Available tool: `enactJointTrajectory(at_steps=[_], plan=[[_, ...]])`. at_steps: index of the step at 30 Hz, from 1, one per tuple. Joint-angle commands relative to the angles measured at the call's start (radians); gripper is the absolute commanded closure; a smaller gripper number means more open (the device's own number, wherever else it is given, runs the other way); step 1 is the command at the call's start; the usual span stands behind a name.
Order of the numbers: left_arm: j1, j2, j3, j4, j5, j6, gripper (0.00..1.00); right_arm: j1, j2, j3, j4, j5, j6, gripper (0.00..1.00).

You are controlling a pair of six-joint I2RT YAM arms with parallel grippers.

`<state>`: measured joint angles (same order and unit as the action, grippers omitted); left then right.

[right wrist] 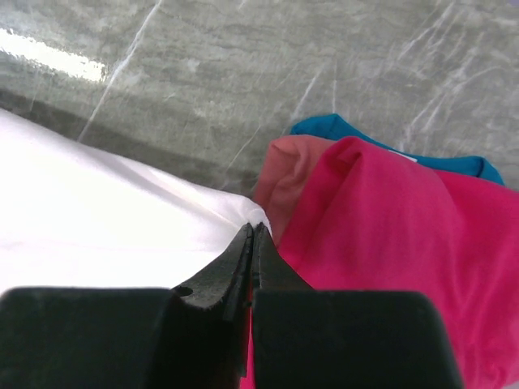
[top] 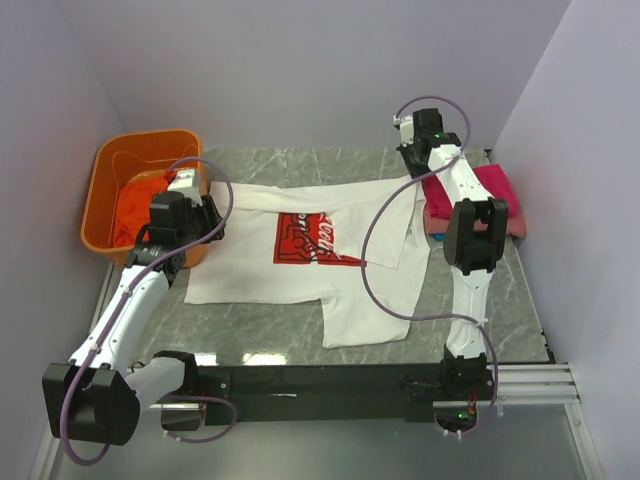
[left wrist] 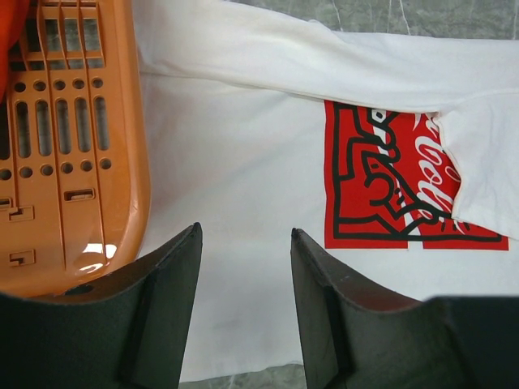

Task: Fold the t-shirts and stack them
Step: Fold the tshirt

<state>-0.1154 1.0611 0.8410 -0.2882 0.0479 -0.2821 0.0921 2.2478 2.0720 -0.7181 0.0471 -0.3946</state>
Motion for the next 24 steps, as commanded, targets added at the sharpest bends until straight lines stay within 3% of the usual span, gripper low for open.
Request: enactJointTrajectory(at_steps=[1,24], plan=[[-0.001,-0.033,-0.002,0.044,0.003,0.011,0.47,0.004,-0.109,-0.001,0.077,0.066,0.011,1.00],[0.000,-0.024,0.001,0.044,0.007,0.017,0.47,0.031,-0.028,0.095,0.197,0.299,-0.003,1.00]])
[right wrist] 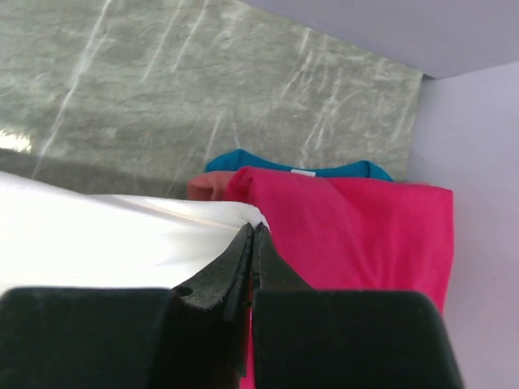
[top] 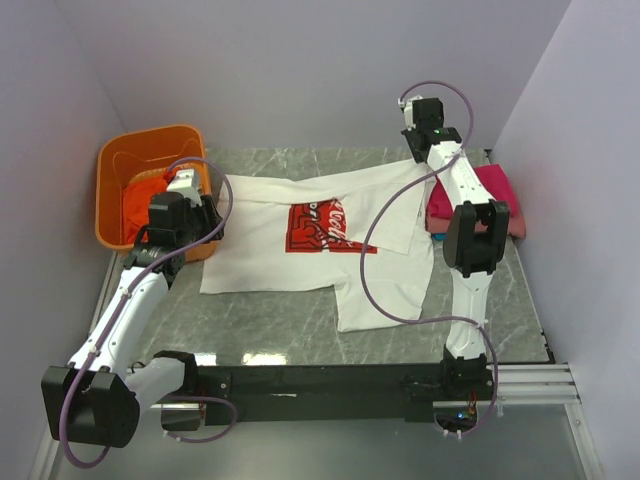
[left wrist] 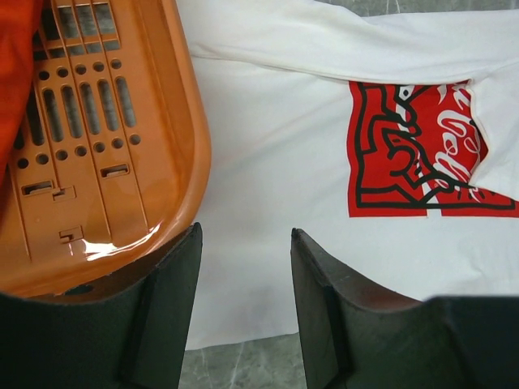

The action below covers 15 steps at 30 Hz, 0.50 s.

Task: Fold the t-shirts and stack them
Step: Fold the tshirt

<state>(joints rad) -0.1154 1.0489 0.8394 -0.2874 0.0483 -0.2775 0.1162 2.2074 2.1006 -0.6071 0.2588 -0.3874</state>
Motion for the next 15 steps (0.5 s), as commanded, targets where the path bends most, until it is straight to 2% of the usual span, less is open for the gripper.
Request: enactJointTrajectory(at_steps=[1,6,11,14,15], plan=[[0.000,-0.012,0.003,0.045,0.007,0.012,0.47,0.007,0.017,0.075,0.092,0.092,-0.010,1.00],[0.000,0.008,0.004,0.051,0.024,0.017,0.47,0.017,0.043,0.096,0.110,0.146,-0.027,1.00],[-0.004,0.059,0.036,0.083,0.154,0.008,0.49,0.019,0.052,0.093,0.124,0.155,-0.034,1.00],[-0.058,0.118,0.075,0.083,0.128,-0.012,0.50,0.017,0.048,0.085,0.129,0.146,-0.025,1.00],[-0.110,0.159,0.096,0.067,0.102,-0.005,0.50,0.019,0.046,0.084,0.127,0.143,-0.024,1.00]])
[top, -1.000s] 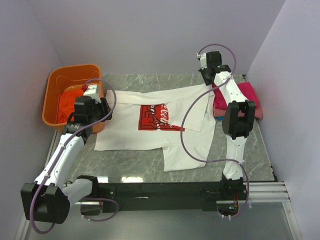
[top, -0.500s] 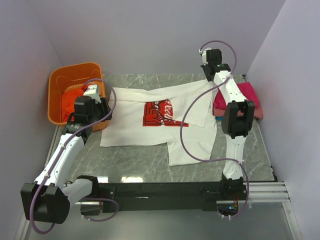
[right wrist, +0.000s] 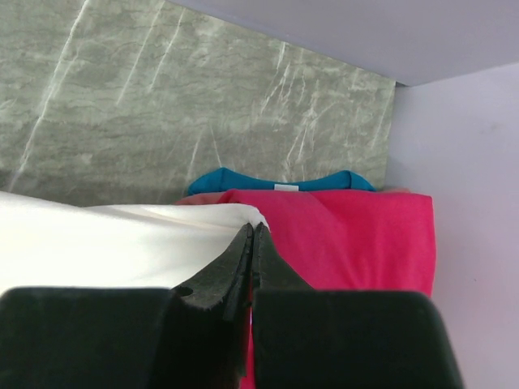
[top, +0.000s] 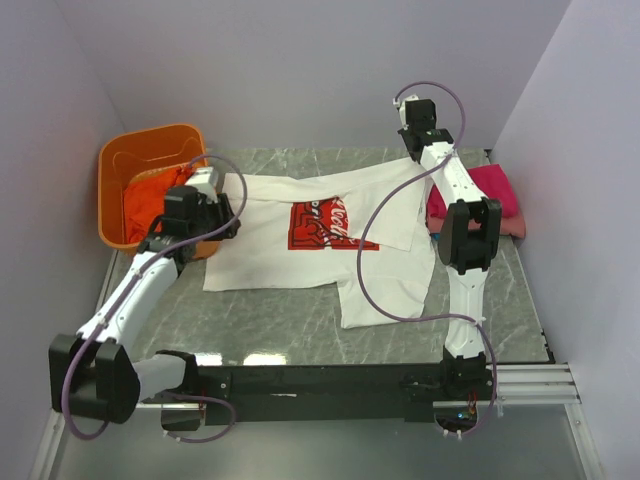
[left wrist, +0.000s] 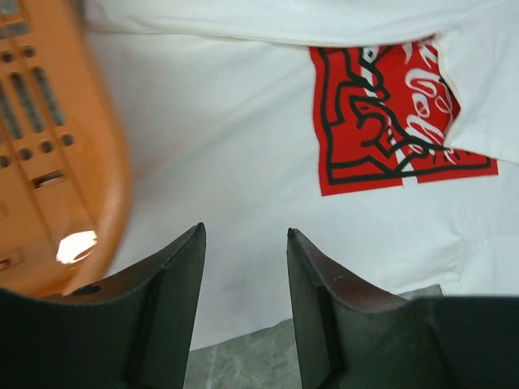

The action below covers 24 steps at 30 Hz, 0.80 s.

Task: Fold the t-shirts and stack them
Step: Fold the tshirt

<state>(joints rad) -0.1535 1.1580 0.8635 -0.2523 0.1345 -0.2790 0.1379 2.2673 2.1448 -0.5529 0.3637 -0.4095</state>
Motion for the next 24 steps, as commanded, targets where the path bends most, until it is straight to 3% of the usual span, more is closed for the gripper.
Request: enactJointTrajectory(at_steps=[1,4,9,20,24], plan=[[-0.098,0.071,0.084,0.022,-0.021,-0.003,0.50,-0.003,-0.014,0.041,0.071,0.029,0.000,1.00],[-0.165,0.169,0.138,-0.033,-0.227,-0.014,0.55,-0.003,-0.011,0.046,0.064,0.023,0.005,1.00],[-0.173,0.351,0.268,-0.157,-0.608,-0.045,0.66,-0.006,-0.020,0.038,0.068,0.020,0.003,1.00],[-0.117,0.390,0.235,-0.196,-0.746,-0.074,0.66,-0.012,-0.055,0.036,0.077,0.027,-0.005,1.00],[-0.084,0.397,0.244,-0.208,-0.725,-0.089,0.66,-0.015,-0.046,0.047,0.070,0.034,-0.005,1.00]])
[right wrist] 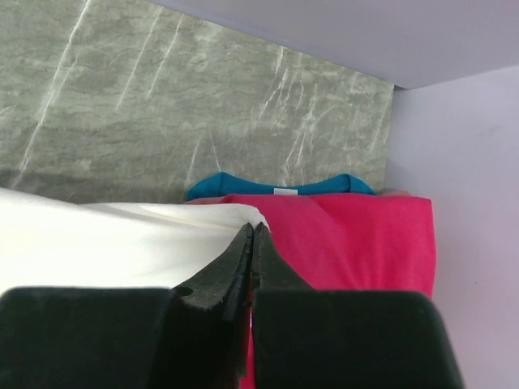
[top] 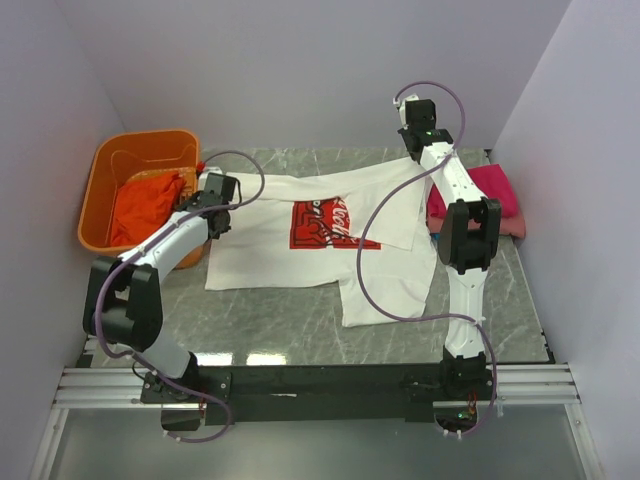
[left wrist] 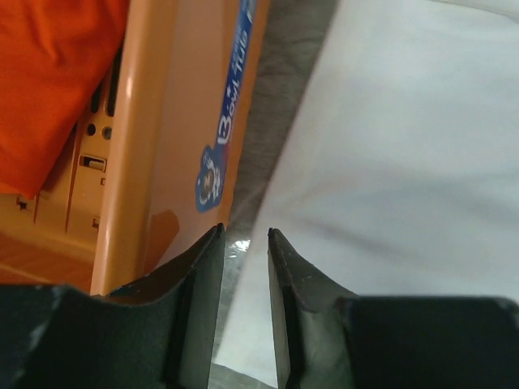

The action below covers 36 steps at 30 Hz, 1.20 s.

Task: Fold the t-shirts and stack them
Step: Fold the tshirt

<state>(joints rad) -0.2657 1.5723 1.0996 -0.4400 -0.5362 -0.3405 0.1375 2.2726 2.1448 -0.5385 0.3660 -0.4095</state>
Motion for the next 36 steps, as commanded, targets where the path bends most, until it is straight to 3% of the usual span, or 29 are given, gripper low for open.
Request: enactJointTrajectory(at_steps=[1,13,23,36], plan=[[0.031,-0.012,0.011,-0.022,-0.051,-0.028,0.66,-0.013,-0.048,0.047,0.055,0.034,-0.006,1.00],[0.051,-0.041,0.009,-0.014,0.064,-0.002,0.64,-0.010,-0.056,0.066,0.064,0.048,-0.009,1.00],[0.051,-0.236,-0.069,0.066,0.310,0.083,0.55,-0.004,-0.019,0.081,0.078,0.083,-0.029,1.00],[0.051,-0.344,-0.150,0.101,0.410,0.110,0.50,0.034,0.019,0.107,0.075,0.085,-0.043,1.00]])
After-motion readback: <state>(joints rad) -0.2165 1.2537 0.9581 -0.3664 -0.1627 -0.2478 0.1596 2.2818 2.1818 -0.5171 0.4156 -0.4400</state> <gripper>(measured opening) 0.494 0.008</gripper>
